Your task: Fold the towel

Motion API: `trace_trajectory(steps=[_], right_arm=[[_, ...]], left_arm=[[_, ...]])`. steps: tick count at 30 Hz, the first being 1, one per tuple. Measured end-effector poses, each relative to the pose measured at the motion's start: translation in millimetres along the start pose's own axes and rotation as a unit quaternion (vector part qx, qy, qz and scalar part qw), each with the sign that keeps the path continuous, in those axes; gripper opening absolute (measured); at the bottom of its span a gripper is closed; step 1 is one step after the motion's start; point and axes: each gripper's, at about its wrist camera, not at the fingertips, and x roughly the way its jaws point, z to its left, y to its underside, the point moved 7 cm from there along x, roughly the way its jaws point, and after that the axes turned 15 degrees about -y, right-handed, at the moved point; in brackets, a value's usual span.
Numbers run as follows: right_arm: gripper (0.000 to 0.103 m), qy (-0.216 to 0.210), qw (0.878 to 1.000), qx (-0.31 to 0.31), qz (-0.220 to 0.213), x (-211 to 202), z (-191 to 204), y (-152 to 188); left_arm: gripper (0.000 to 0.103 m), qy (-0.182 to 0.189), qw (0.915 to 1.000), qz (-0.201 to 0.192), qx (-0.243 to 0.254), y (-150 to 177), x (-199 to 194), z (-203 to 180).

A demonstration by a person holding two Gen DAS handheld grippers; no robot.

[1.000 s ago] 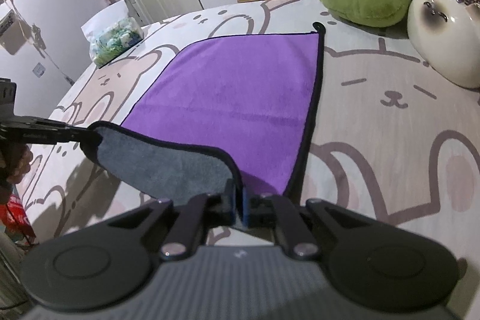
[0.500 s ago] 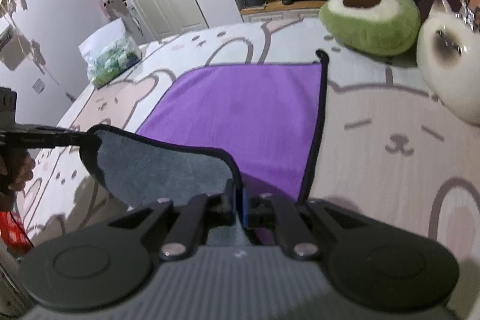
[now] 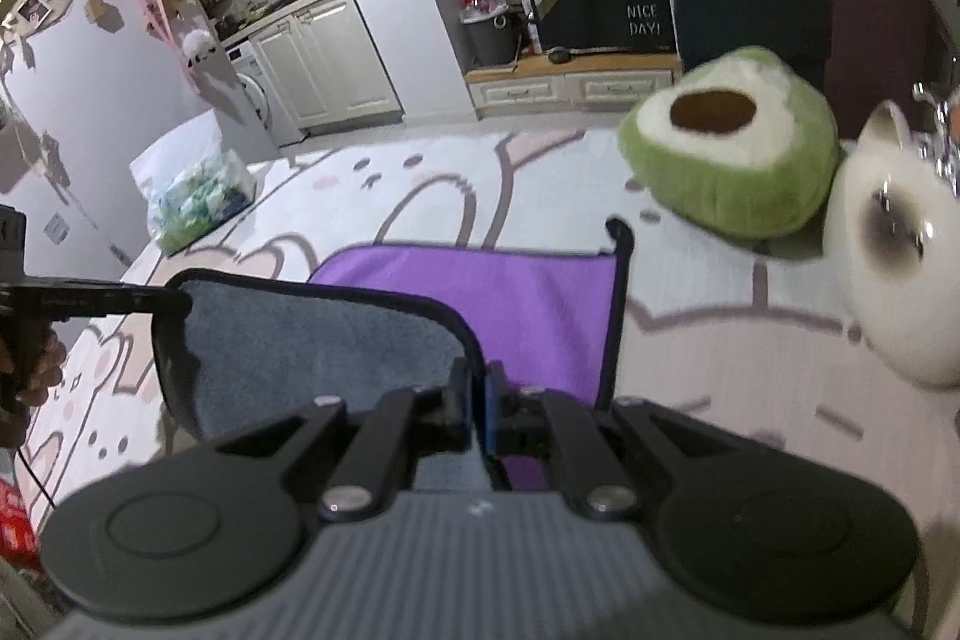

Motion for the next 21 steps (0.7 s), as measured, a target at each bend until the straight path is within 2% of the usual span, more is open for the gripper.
trace_trajectory(steps=[12, 21], right_arm=[[0.005, 0.021, 1.000, -0.005, -0.016, 23, -25, -38], [0.005, 0.042, 0.999, 0.002, 0.000, 49, -44, -49]], left_arm=[[0.004, -0.021, 0.9997, -0.009, 0.010, -40, 42, 2], [0.004, -0.038, 0.9992, 0.007, 0.013, -48, 78, 6]])
